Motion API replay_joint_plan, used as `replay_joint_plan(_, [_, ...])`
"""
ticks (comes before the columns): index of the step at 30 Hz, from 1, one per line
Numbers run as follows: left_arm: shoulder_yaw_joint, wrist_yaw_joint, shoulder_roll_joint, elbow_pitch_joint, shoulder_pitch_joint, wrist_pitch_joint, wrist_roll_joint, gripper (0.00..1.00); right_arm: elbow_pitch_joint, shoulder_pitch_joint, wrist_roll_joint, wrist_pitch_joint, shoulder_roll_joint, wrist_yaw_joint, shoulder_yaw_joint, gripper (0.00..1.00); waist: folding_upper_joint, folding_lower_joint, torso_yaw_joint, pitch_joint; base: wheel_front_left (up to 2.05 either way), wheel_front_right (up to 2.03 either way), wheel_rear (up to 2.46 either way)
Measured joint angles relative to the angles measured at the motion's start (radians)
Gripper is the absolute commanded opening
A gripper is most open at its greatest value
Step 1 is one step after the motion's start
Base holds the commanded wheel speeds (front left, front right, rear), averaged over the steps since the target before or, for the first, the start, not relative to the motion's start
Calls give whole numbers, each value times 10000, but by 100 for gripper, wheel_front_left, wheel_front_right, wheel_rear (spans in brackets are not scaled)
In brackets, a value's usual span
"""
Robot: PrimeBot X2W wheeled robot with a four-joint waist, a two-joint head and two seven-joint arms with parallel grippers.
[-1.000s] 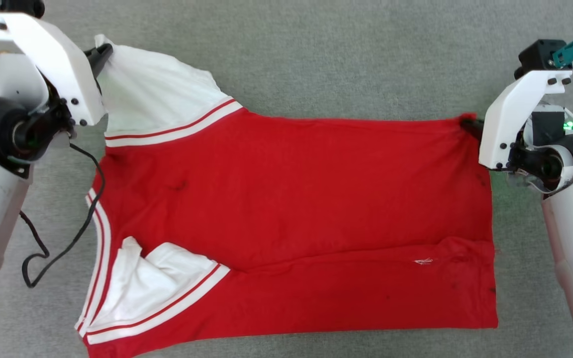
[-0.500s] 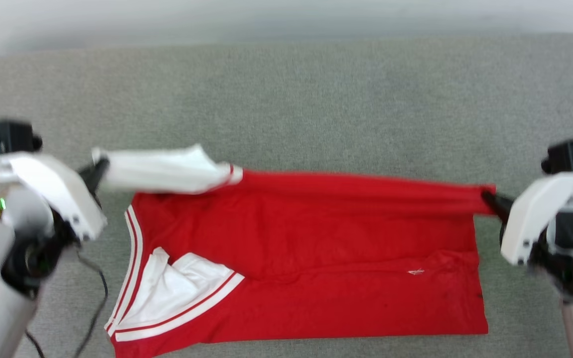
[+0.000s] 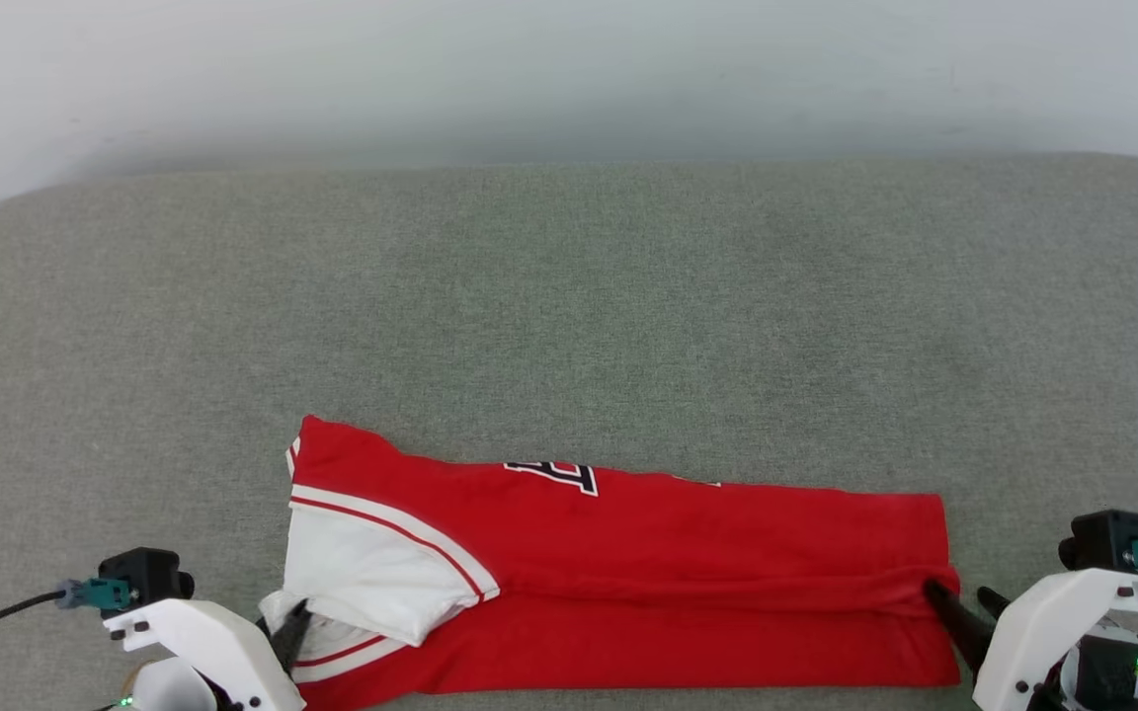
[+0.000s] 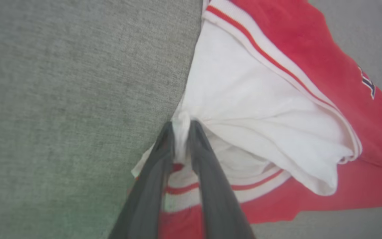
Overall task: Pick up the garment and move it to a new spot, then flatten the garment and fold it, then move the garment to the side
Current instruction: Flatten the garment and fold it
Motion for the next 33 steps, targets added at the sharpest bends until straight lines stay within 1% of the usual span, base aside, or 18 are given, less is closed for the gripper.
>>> replay_joint_plan(1, [-21, 25, -161, 128, 10, -213, 61, 100, -2, 115, -6, -265, 44, 0, -19, 100, 0, 0, 5, -48, 0, 0, 0])
replay_joint_plan(6, [59, -217, -717, 443, 101, -1605, 447, 100, -251, 475, 4, -1501, 79, 0, 6, 100, 0, 0, 4, -370, 0, 0, 0])
replay_joint_plan(10, [382, -245, -884, 173, 98, -2941, 825, 100, -834, 527, 35, -1801, -17, 0, -123, 100, 0, 0, -55, -689, 0, 0, 0])
replay_joint_plan(13, [449, -270, -988, -270, 40, -3697, 1229, 100, -1055, 512, -12, -1423, -194, 0, -389, 100, 0, 0, -82, -829, 0, 0, 0])
replay_joint_plan(15, [441, -211, -1007, -558, -96, -3985, 1523, 100, -1097, 446, -115, -907, -347, 0, -529, 100, 0, 0, -49, -858, 0, 0, 0])
replay_joint_plan(18, [410, 31, -989, -1074, -326, -4320, 2174, 100, -1170, 309, -186, 77, -441, 0, -736, 100, 0, 0, 76, -826, 0, 0, 0])
replay_joint_plan(21, [393, 316, -978, -1603, -522, -4548, 3047, 100, -1147, 102, -435, 1181, -443, 0, -924, 100, 0, 0, 229, -726, 0, 0, 0])
replay_joint_plan(22, [389, 378, -1012, -1781, -555, -4573, 3292, 100, -1126, 67, -506, 1352, -437, 0, -970, 100, 0, 0, 295, -686, 0, 0, 0])
replay_joint_plan(24, [339, 548, -1035, -2046, -618, -4638, 3912, 100, -926, -75, -564, 1666, -384, -2, -1049, 100, 0, 0, 440, -602, 0, 0, 0])
replay_joint_plan(28, [286, 732, -1206, -2556, -623, -4656, 4696, 100, -249, -216, -621, 1879, -81, 0, -1047, 100, 0, 1, 777, -423, 0, 0, 0])
replay_joint_plan(30, [286, 725, -1342, -2704, -624, -4658, 4890, 100, 146, -253, -621, 1898, 69, 0, -1047, 100, 0, 1, 965, -330, 0, 0, 0])
replay_joint_plan(33, [343, 600, -1459, -2763, -610, -4658, 5108, 100, 667, -435, -608, 1824, 161, -2, -1064, 100, 0, 1, 1241, -195, 0, 0, 0])
